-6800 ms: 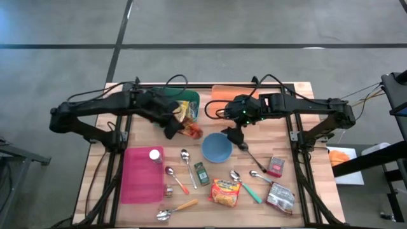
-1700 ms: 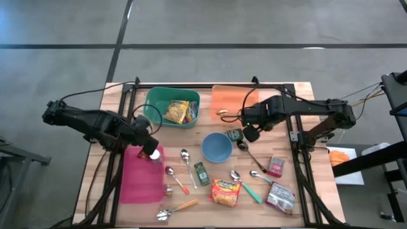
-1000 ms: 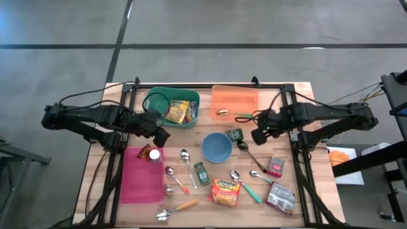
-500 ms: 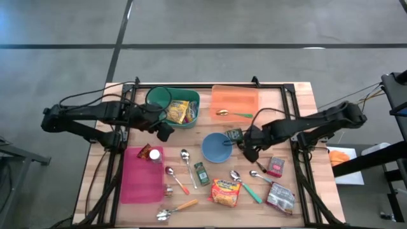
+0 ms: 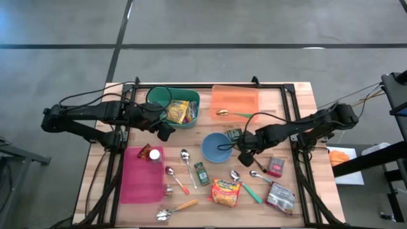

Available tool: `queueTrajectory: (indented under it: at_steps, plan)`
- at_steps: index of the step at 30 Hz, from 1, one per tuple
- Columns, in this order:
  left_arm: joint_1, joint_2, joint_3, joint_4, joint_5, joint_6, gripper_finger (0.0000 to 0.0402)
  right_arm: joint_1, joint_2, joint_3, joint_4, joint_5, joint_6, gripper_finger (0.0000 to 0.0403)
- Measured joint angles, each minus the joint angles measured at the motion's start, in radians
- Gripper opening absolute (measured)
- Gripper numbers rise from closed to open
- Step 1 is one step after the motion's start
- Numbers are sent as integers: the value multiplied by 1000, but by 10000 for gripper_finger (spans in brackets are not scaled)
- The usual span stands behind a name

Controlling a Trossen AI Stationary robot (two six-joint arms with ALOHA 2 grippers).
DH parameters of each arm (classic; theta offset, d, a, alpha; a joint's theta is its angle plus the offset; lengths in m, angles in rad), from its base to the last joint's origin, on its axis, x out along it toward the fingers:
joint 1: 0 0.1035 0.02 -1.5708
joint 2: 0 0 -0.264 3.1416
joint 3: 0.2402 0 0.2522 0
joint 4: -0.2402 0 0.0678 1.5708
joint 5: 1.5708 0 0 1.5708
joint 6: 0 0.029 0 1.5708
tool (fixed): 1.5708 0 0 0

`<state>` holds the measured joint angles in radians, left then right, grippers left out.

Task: Pick & Place Food Item
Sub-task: Put the black spoon into the orange bin

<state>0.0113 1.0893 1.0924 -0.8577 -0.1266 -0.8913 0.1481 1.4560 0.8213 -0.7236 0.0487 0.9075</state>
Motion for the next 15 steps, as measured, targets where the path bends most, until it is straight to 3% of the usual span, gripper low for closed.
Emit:
queueTrajectory:
  at_steps: [10, 15]
  plan:
    - [4, 0, 0, 1, 0, 5, 250, -21, 3, -76, 74, 4, 19, 333]
    - [5, 0, 0, 1, 0, 5, 250, -22, 37, -80, 81, 7, 19, 292]
